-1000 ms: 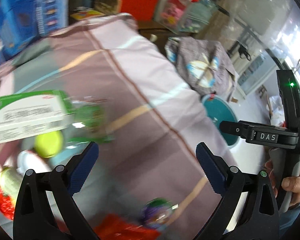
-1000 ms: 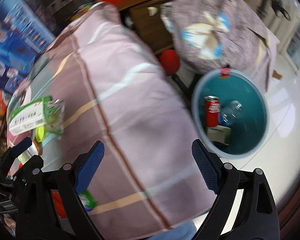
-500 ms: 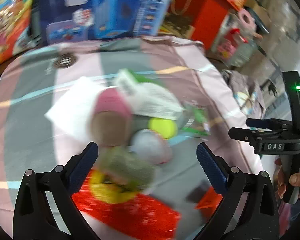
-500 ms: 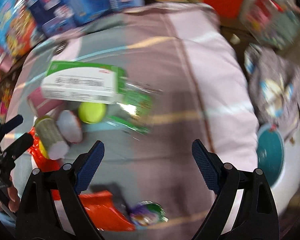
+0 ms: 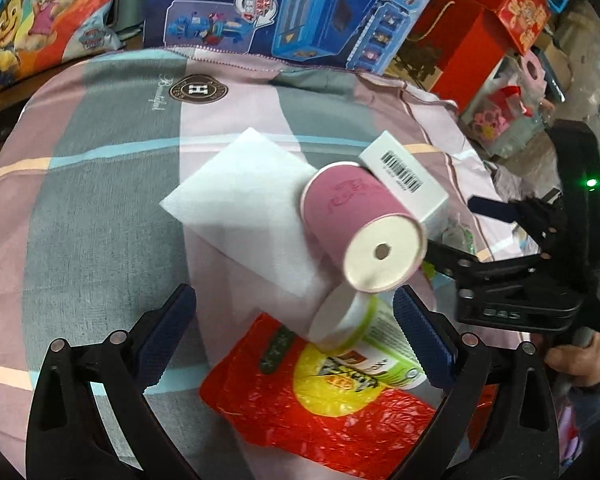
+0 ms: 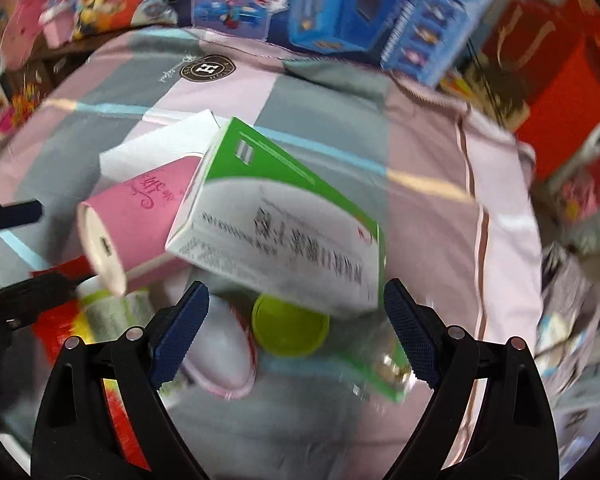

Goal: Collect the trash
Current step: 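Move both tools back over the remaining trash on the table, then grasp the white-green medicine box with the right tool while the left tool grasps the pink paper cup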

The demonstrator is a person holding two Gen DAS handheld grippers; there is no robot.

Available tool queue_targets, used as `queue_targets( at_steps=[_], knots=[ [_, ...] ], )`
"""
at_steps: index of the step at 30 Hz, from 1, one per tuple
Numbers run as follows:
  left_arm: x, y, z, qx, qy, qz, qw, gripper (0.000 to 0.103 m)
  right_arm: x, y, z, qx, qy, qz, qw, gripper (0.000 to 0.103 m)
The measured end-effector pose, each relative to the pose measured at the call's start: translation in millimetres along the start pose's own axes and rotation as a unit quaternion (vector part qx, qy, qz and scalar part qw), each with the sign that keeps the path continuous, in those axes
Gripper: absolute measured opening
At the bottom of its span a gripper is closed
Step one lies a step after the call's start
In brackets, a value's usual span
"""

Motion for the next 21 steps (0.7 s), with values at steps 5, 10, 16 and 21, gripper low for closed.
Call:
queue_targets(
  at_steps=[5,10,16,21],
  knots=[
    [-6,4,-7,0.004,-0.002,-0.012,0.9999,0.099,-16,-9,1,0.018,0.014,0.014,1.000,0.058],
    [-8,2,-2,0.006,0.006,-0.015,0.9998,0.099,-1,-16,19,0.005,0.037,0.040,0.999,0.042],
    [-12,-3,29,-0.025,0.021,-0.023,0.9992,0.099,30,-22,64,-0.054,0.030,0.062,0.996,0.030],
    [-16,-8,60,-0.040,0.041,-0.030,0.9979,0.099,48,-14,93,-0.100,0.017,0.065,0.993,0.030]
  ],
)
Point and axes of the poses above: each gripper's, at about its wrist camera, not at the fingertips, and x roughly against the way its jaws point, z to its right, y to its underside, the point moved 10 cm from there along -x, roughly the way its jaws point, and after that the axes turned 4 degrees about -y, right-handed, at the moved point
